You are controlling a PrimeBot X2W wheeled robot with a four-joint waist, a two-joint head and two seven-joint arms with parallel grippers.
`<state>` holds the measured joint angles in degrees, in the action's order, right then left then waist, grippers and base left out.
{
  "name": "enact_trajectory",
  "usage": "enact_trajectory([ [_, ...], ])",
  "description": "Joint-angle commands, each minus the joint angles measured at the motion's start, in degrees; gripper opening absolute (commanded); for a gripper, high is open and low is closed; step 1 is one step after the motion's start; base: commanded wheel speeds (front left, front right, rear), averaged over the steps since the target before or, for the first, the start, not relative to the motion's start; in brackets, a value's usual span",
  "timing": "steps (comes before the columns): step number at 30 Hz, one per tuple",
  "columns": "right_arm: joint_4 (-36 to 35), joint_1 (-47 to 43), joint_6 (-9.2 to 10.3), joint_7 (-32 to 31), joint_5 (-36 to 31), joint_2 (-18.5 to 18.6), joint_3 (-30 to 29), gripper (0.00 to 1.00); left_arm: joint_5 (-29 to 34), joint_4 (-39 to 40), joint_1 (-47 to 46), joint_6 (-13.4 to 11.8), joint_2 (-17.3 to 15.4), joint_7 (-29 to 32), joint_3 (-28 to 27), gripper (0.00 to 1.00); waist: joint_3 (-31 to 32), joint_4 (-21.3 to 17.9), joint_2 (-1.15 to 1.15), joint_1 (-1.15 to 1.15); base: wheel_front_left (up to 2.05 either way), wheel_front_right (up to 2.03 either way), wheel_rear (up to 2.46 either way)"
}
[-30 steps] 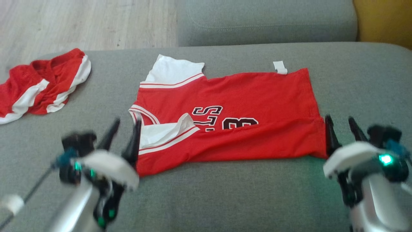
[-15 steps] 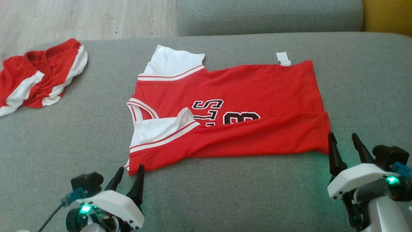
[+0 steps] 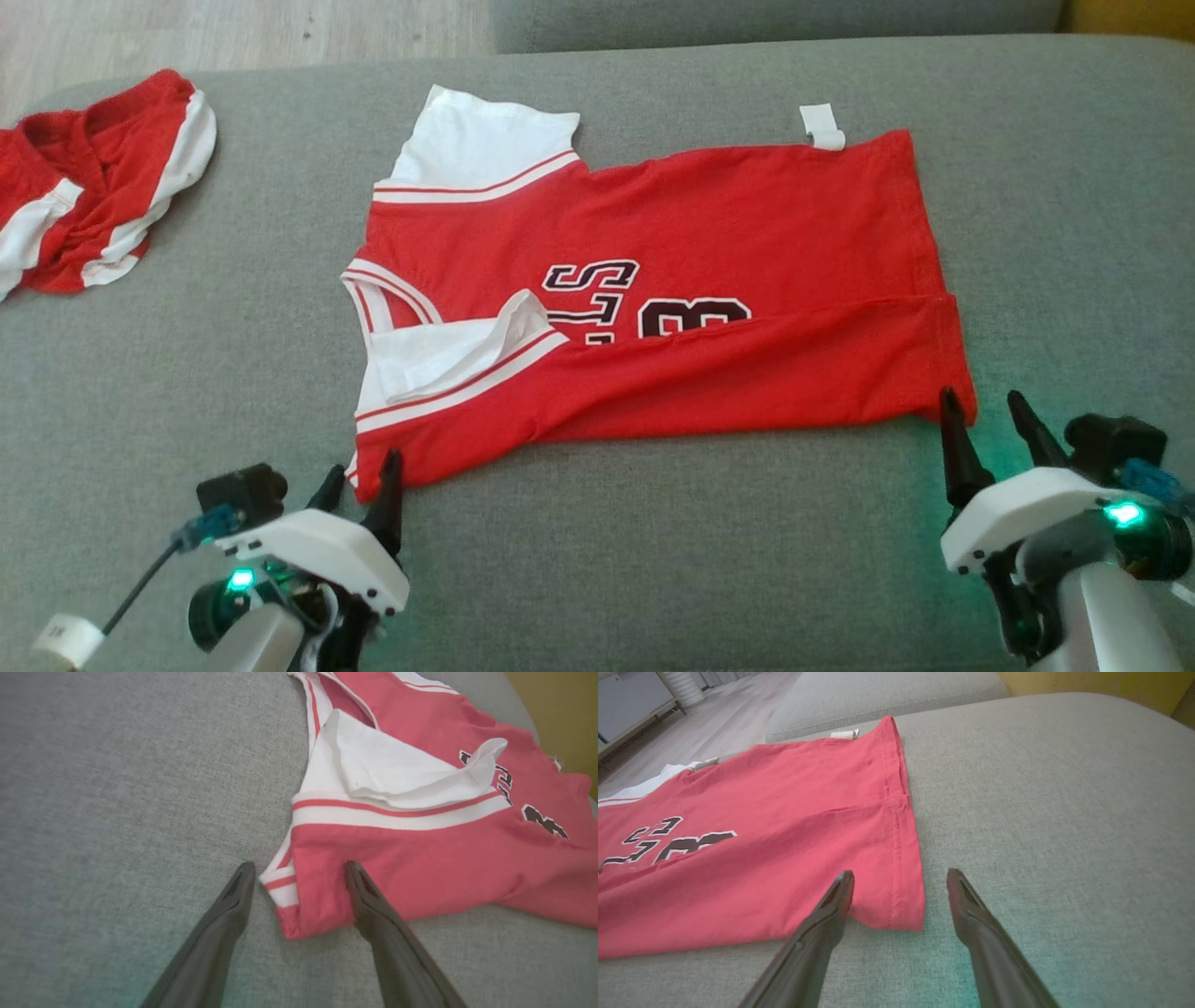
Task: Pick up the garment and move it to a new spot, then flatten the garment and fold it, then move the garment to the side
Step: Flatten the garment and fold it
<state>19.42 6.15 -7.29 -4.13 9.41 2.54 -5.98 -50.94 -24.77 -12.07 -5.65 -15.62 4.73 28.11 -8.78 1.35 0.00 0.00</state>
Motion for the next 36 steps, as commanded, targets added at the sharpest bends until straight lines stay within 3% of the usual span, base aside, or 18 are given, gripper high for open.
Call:
enact_trajectory([
  [1,-0.83,3.01,-0.2,-0.13,-0.61,0.33,1.6,1.0,-0.52,-0.2,-2.39,0.29,-0.48,0.93,-1.35,1.0,-0.3,-0.03,0.0,0.0,0.0,0.0,0.0],
  [3,0.74,3.65,-0.2,-0.05,-0.15,0.33,1.73,1.0,-0.72,-1.06,-2.65,0.5,-0.23,1.28,-1.15,1.0,-0.58,0.03,0.0,0.0,0.0,0.0,0.0],
  [4,1.68,4.02,-0.2,0.12,-0.17,0.33,1.8,1.0,-0.82,-1.42,-2.76,0.59,-0.1,1.39,-1.08,0.93,-0.7,0.07,0.0,0.0,0.0,0.0,0.0],
  [5,1.68,4.02,-0.2,0.12,-0.17,0.33,1.8,1.0,-0.82,-1.42,-2.76,0.59,-0.1,1.39,-1.08,0.93,-0.7,0.07,0.0,0.0,0.0,0.0,0.0],
  [7,3.7,5.01,-0.2,0.41,-0.26,0.33,1.87,1.0,-0.99,-2.08,-2.98,0.77,0.1,1.65,-0.92,0.59,-0.91,0.14,0.0,0.0,0.0,0.0,0.0],
  [9,6.26,6.15,-0.2,0.19,-0.02,0.33,1.99,1.0,-1.09,-2.69,-3.17,0.96,0.26,1.85,-0.74,0.36,-1.05,0.24,0.0,0.0,0.0,0.0,0.0],
  [11,9.17,7.26,-0.2,-0.12,-0.09,0.33,2.17,1.0,-1.1,-3.2,-3.37,1.17,0.47,1.96,-0.47,0.0,-1.17,0.43,0.0,0.0,0.0,0.0,0.0],
  [12,10.53,7.86,-0.2,0.01,0.26,0.33,2.17,0.99,-1.09,-3.42,-3.48,1.29,0.59,1.96,-0.34,0.0,-1.21,0.54,0.0,0.0,0.0,0.0,0.0],
  [13,11.92,8.47,-0.2,0.12,0.9,0.33,2.17,0.76,-1.08,-3.61,-3.59,1.46,0.73,1.98,-0.18,0.0,-1.21,0.66,0.0,0.0,0.0,0.0,0.0],
  [14,13.22,9.07,-0.2,0.27,1.46,0.33,2.35,0.47,-1.07,-3.78,-3.69,1.66,0.85,1.98,-0.02,0.0,-1.18,0.77,0.0,0.0,0.0,0.0,0.0],
  [15,14.4,9.66,-0.2,0.49,1.99,0.33,2.53,0.3,-1.01,-3.89,-3.82,1.9,0.92,1.84,0.11,0.0,-1.12,0.85,0.0,0.0,0.0,0.0,0.0],
  [16,15.48,10.22,-0.2,0.76,2.43,0.33,2.74,0.0,-0.93,-3.91,-3.97,2.1,0.99,1.57,0.17,0.0,-1.01,0.93,0.0,0.0,0.0,0.0,0.0],
  [26,19.14,15.41,-0.2,2.26,6.26,0.33,0.9,0.0,0.13,0.57,-6.1,2.82,-1.35,-0.11,-0.59,0.0,2.35,1.12,0.0,0.0,0.0,0.0,0.0],
  [36,8.99,10.64,-0.2,-5.87,8.95,0.33,-1.89,0.0,-0.58,20.23,-3.25,-0.49,-8.11,5.59,-2.06,0.0,6.29,0.87,0.0,0.0,0.0,0.0,0.0],
])
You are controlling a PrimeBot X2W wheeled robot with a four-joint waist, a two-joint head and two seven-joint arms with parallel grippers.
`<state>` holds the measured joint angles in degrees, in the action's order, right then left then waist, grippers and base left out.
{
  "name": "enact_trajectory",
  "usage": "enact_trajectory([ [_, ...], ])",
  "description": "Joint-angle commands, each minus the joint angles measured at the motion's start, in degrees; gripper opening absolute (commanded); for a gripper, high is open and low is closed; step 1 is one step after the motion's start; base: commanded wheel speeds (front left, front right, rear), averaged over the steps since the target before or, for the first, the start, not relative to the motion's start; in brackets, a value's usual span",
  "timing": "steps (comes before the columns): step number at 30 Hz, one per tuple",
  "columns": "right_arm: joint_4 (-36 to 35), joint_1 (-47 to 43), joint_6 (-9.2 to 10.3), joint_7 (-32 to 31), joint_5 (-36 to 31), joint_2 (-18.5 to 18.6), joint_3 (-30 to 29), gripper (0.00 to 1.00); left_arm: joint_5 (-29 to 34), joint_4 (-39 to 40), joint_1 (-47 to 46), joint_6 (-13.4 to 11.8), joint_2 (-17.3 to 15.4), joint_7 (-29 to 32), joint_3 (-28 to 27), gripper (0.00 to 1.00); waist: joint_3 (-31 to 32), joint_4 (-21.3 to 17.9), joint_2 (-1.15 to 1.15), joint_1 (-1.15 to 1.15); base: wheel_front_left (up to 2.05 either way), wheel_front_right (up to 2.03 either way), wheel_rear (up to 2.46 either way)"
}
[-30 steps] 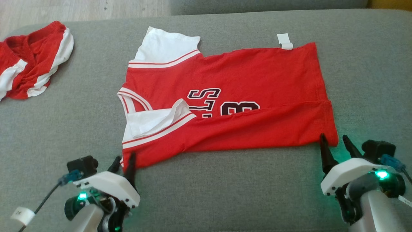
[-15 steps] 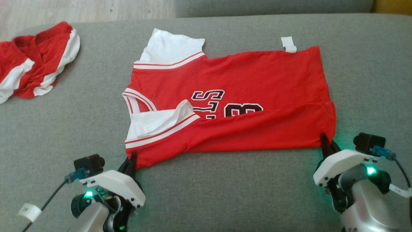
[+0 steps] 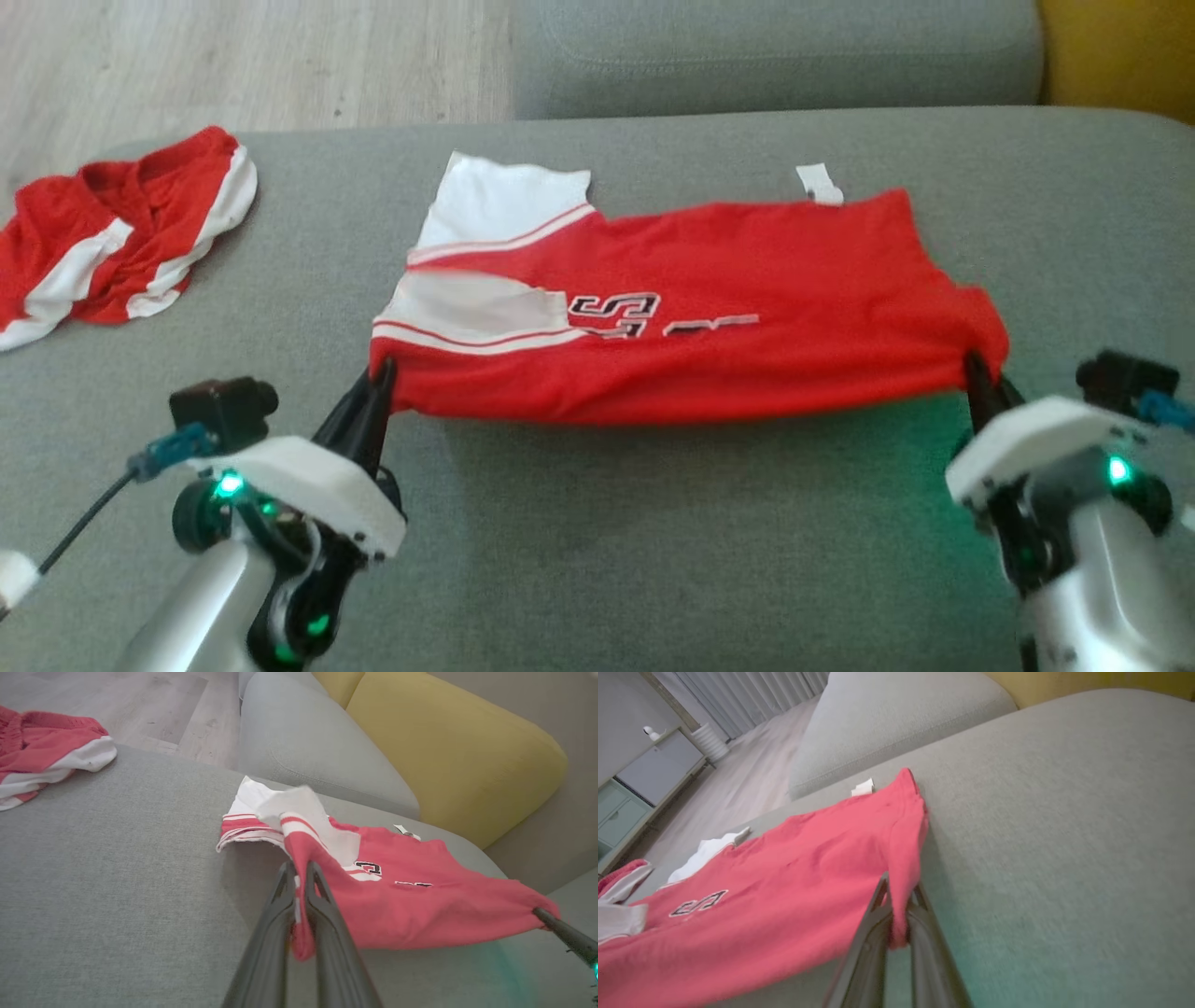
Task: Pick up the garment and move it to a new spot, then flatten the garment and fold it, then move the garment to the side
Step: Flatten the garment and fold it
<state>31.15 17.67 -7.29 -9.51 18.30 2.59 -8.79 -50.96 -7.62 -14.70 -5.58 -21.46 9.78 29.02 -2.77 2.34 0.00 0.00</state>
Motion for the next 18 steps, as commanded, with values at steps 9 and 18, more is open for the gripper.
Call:
enact_trajectory([
  [9,-13.77,-14.51,-0.2,-4.46,1.08,0.29,0.21,0.0,-2.59,10.23,11.02,-4.95,-3.85,3.41,-1.45,0.0,-0.57,-1.47,0.0,0.0,0.0,0.0,0.0],
  [18,-14.33,-17.19,-0.2,-1.55,-0.4,0.29,1.22,1.0,-1.79,3.85,11.25,-4.79,-2.14,0.93,-0.74,0.61,-2.0,-3.18,0.0,0.0,0.0,0.0,0.0],
])
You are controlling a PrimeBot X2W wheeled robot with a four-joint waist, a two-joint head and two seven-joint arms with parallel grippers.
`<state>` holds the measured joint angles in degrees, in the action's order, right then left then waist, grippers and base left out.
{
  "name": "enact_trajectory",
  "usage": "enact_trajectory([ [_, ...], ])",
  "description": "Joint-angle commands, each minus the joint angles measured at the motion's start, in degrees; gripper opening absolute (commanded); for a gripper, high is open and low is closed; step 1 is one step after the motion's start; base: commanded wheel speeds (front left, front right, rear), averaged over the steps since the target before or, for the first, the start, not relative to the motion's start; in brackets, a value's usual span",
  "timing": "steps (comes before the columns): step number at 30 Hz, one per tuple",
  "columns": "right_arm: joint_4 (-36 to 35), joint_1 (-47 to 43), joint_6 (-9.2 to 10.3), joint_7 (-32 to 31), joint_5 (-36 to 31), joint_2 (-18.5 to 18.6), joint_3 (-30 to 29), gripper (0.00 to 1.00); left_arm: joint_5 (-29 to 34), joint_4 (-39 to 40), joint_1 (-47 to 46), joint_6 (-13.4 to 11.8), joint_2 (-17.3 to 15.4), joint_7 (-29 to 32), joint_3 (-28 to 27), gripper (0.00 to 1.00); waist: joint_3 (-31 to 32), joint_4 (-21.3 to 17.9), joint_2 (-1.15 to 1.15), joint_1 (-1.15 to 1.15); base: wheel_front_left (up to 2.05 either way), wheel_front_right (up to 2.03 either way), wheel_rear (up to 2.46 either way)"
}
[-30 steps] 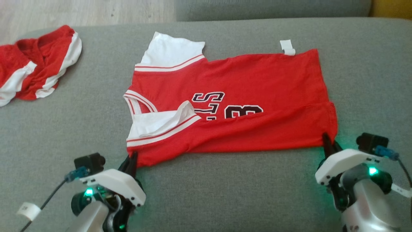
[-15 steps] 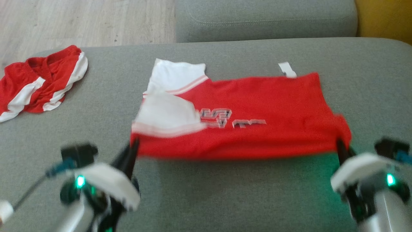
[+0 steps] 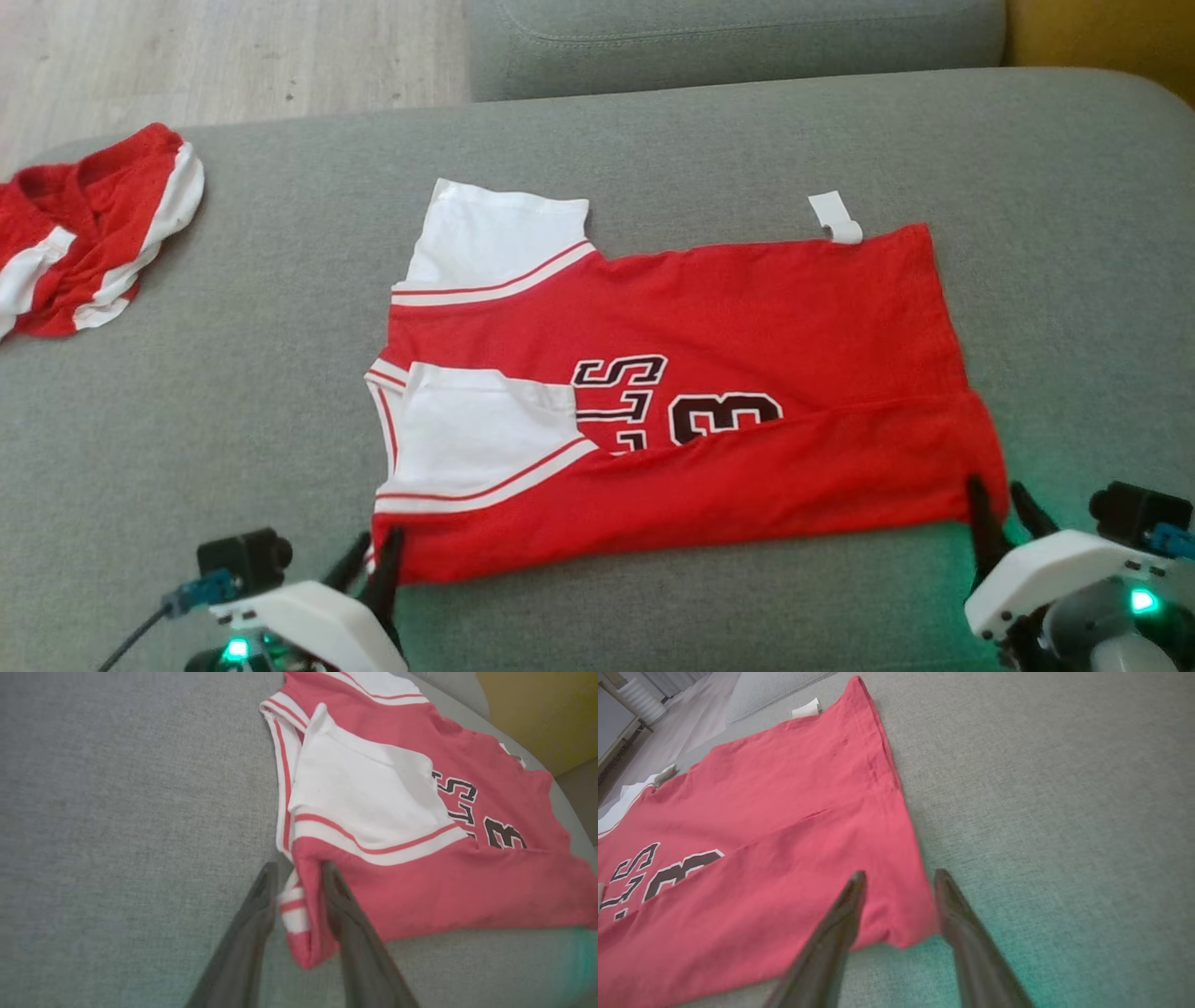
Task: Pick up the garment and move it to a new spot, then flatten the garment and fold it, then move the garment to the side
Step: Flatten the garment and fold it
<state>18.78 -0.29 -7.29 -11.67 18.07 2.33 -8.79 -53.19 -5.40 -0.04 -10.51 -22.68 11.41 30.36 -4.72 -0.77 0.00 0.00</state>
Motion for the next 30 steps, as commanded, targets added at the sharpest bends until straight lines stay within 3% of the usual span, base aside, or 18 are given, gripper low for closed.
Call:
enact_trajectory([
  [1,-2.02,0.6,-0.2,0.85,-0.07,0.54,1.38,1.0,0.6,1.29,-3.76,0.28,-0.96,-1.07,-2.24,1.0,-0.04,-0.21,0.0,0.0,0.0,0.0,0.0],
  [8,-5.7,0.37,-0.2,3.62,-2.54,0.54,0.28,1.0,2.92,2.17,-10.02,0.98,-4.06,-1.01,-3.86,1.0,0.05,-1.13,0.0,0.0,0.0,0.0,0.0],
  [17,-14.19,7.8,-0.2,3.82,-4.96,0.54,4.0,1.0,8.31,3.08,-34.27,3.99,-9.49,7.15,-4.66,1.0,-5.32,-4.75,0.0,0.0,0.0,0.0,0.0],
  [25,-17.2,18.69,-0.2,2.43,-5.52,0.54,12.17,1.0,12.01,-7.77,-50.55,8.78,-11.62,17.95,-0.27,1.0,-15.98,-11.69,0.0,0.0,0.0,0.0,0.0],
  [30,-17.1,22.63,-0.2,2.93,-4.88,0.54,14.99,1.0,13.51,-14.18,-53.57,9.47,-13.08,21.04,1.07,1.0,-20.4,-14.66,0.0,0.0,0.0,0.0,0.0],
])
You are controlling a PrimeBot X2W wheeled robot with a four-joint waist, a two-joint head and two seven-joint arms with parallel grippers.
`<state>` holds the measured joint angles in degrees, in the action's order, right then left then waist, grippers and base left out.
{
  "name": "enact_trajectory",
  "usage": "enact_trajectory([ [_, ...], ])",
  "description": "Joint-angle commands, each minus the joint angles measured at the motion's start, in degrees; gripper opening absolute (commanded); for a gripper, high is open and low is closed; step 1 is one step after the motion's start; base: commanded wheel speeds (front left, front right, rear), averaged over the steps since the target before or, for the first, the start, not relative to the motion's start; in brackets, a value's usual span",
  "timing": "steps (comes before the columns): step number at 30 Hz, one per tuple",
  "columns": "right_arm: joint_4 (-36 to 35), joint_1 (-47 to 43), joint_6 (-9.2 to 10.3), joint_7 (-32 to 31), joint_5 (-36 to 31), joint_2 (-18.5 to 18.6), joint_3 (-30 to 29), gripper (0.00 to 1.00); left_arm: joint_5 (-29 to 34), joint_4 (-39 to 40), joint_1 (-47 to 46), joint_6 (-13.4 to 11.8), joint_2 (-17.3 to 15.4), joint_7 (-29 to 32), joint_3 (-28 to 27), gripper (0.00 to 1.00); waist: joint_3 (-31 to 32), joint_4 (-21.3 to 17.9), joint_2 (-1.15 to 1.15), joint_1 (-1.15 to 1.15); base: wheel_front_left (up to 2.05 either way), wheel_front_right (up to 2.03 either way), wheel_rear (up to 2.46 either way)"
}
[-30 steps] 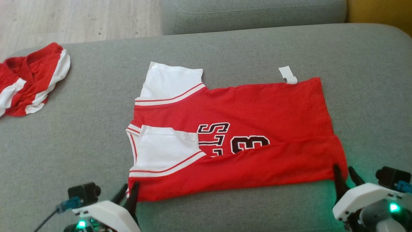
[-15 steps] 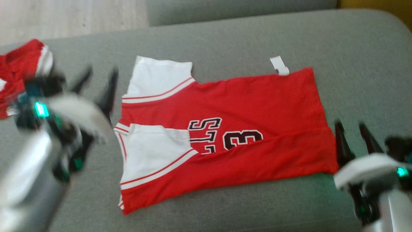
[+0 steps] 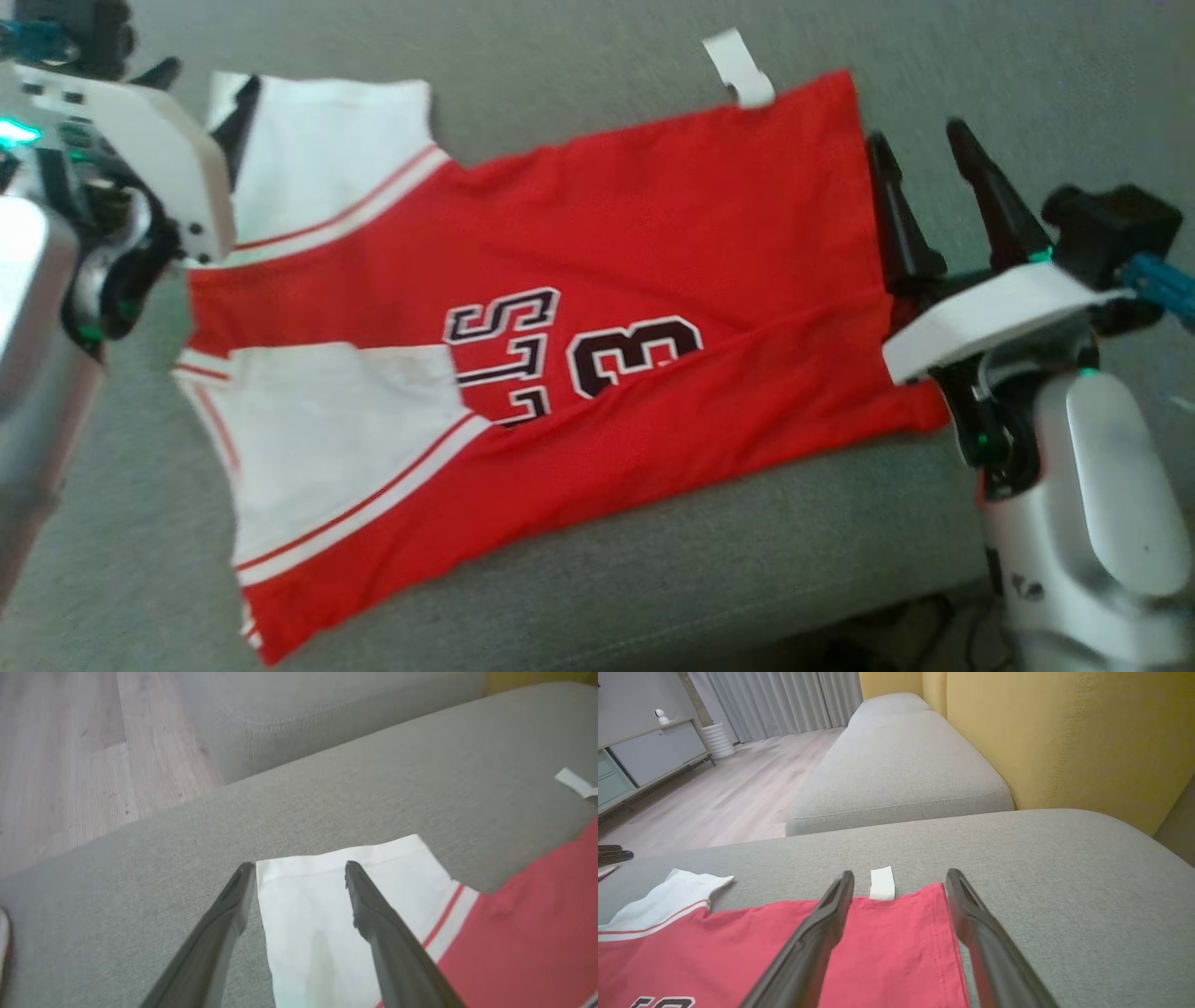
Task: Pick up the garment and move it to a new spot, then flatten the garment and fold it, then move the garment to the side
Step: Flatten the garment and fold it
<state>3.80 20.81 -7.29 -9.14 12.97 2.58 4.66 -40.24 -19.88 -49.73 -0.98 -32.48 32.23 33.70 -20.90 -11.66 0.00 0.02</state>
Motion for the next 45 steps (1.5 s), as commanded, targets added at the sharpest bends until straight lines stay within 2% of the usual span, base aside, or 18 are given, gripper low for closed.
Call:
enact_trajectory([
  [1,-1.99,1.99,-0.2,0.61,0.35,0.3,1.86,1.0,0.75,-0.87,-4.21,-0.26,-3.43,0.24,-2.33,1.0,-4.85,-4.18,0.0,-0.02,0.0,0.0,0.0],
  [8,-0.78,3.68,-0.2,1.94,0.65,0.3,3.29,1.0,1.41,-6.54,-5.44,-1.2,-5.06,0.32,-2.83,1.0,-6.84,-6.05,0.0,-0.02,0.0,0.0,0.0],
  [16,-0.26,4.22,-0.2,2.64,1.0,0.3,3.88,1.0,2.38,-8.76,-6.25,-2.31,-5.78,0.09,-2.62,1.0,-7.41,-6.41,0.0,-0.02,0.0,0.0,0.0],
  [21,-0.05,4.97,-0.2,2.36,0.93,0.3,4.36,1.0,1.91,-9.1,-6.07,-1.15,-5.19,2.39,-1.23,1.0,-7.49,-5.96,0.0,-0.02,0.0,0.0,0.0],
  [22,-0.03,5.2,-0.2,2.22,0.77,0.3,4.4,1.0,1.85,-8.87,-6.07,-0.84,-5.04,2.63,-0.96,0.91,-7.47,-5.78,0.0,-0.02,0.0,0.0,0.0],
  [23,0.07,5.46,-0.2,1.99,0.43,0.3,4.5,1.0,1.77,-8.64,-6.07,-0.5,-4.82,2.79,-0.69,0.46,-7.42,-5.55,0.0,-0.02,0.0,0.0,0.0],
  [24,0.28,5.79,-0.2,1.58,0.06,0.32,4.67,1.0,1.72,-8.38,-6.06,-0.16,-4.6,2.86,-0.41,0.19,-7.33,-5.31,0.0,-0.02,0.0,0.0,0.0],
  [25,0.61,6.16,-0.2,1.02,-0.29,0.44,4.85,1.0,1.73,-8.09,-6.04,0.16,-4.35,2.75,-0.14,0.0,-7.2,-5.04,0.0,-0.02,0.0,0.0,0.0],
  [32,6.9,11.77,-0.2,-5.99,-2.84,4.3,4.95,1.0,2.2,-6.0,-6.88,1.23,-2.03,-1.12,0.54,0.0,-5.9,-2.08,0.0,-0.02,0.0,0.0,0.0],
  [37,14.5,18.17,-0.2,-9.95,-3.48,7.1,3.45,1.0,2.04,-3.88,-7.91,2.23,-0.25,-4.49,0.46,0.0,-5.37,1.01,0.0,-0.02,0.0,0.0,0.0],
  [38,18.01,20.59,-0.2,-11.46,-3.56,7.92,2.97,1.0,2.02,-2.89,-8.11,2.8,0.25,-5.72,0.55,0.0,-5.37,2.28,0.0,-0.02,0.0,0.0,0.0],
  [45,29.03,26.9,-0.2,-15.3,-3.66,9.53,2.65,1.0,1.4,0.5,-7.69,3.67,2.19,-8.19,1.08,0.0,-5.78,5.66,0.0,-0.02,0.0,0.0,0.0],
])
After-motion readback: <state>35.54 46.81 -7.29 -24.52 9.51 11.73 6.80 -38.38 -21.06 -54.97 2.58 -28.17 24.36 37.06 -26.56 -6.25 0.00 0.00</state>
